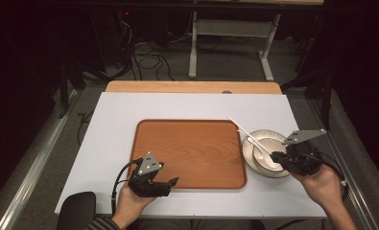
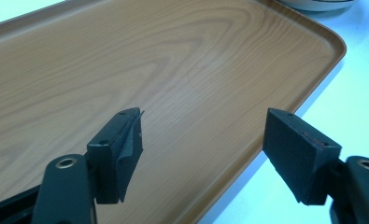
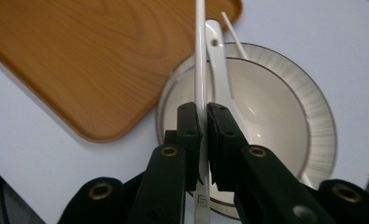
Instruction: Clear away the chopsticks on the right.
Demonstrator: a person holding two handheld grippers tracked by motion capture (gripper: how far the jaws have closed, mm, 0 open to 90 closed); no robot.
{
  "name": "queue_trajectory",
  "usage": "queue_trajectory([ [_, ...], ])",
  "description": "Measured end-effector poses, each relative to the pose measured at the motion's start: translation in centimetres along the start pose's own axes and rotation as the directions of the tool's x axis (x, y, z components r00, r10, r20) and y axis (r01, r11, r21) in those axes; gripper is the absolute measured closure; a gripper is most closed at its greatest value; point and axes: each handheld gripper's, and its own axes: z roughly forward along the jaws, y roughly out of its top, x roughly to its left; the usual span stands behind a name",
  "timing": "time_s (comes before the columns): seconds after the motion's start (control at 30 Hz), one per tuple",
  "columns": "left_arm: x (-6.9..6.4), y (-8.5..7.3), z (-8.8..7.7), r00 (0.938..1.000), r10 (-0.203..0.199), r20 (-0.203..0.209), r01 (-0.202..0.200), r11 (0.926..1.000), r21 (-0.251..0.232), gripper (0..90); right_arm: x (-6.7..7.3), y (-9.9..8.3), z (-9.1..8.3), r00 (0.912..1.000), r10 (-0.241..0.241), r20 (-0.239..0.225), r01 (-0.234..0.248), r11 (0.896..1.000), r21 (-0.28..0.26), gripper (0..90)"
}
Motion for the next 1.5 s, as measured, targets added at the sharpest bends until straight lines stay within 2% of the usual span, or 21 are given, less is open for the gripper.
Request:
queue_trajectory([
  [0.03,0.0,0.0,0.0,1.0,-0.001,0.001,0.001,1.0,0.001,29.0,0.7,0.2,0.4,0.9998,-0.003,-0.02,0.003,1.0,-0.004,85.7],
  [0.07,0.0,0.0,0.0,1.0,-0.001,0.001,0.001,1.0,0.001,29.0,0.7,0.2,0.4,0.9998,-0.003,-0.02,0.003,1.0,-0.004,85.7],
  [0.23,0.0,0.0,0.0,1.0,-0.002,0.0,0.002,1.0,0.001,29.0,2.5,0.5,1.9,0.9995,-0.006,-0.033,0.006,1.0,0.005,85.7],
  [0.47,0.0,0.0,0.0,1.0,-0.003,-0.001,0.003,1.0,0.001,29.1,4.0,0.8,3.6,0.9995,-0.009,-0.031,0.009,1.0,0.013,85.7],
  [0.57,0.0,0.0,0.0,1.0,0.0,-0.002,0.0,1.0,0.002,29.1,4.7,1.0,4.8,0.9986,0.005,-0.053,-0.004,1.0,0.018,85.6],
  [0.7,0.0,0.0,0.0,1.0,-0.001,-0.002,0.001,1.0,0.002,29.1,5.1,1.3,5.7,0.9978,0.005,-0.066,-0.003,1.0,0.027,85.7],
  [0.97,-0.1,-0.1,0.0,1.0,0.0,-0.004,0.0,1.0,0.004,29.0,5.9,1.4,8.4,0.9986,0.007,-0.053,-0.003,0.998,0.066,85.7],
  [1.17,-0.2,-0.2,-0.1,1.0,0.003,-0.009,-0.003,1.0,0.007,29.0,6.2,1.6,9.7,0.998,0.03,-0.055,-0.025,0.996,0.091,85.6],
  [1.5,-0.3,-0.6,-0.6,0.9996,-0.011,-0.026,0.011,0.9999,0.004,29.0,6.1,1.9,11.5,0.9967,0.033,-0.074,-0.025,0.995,0.101,85.2],
])
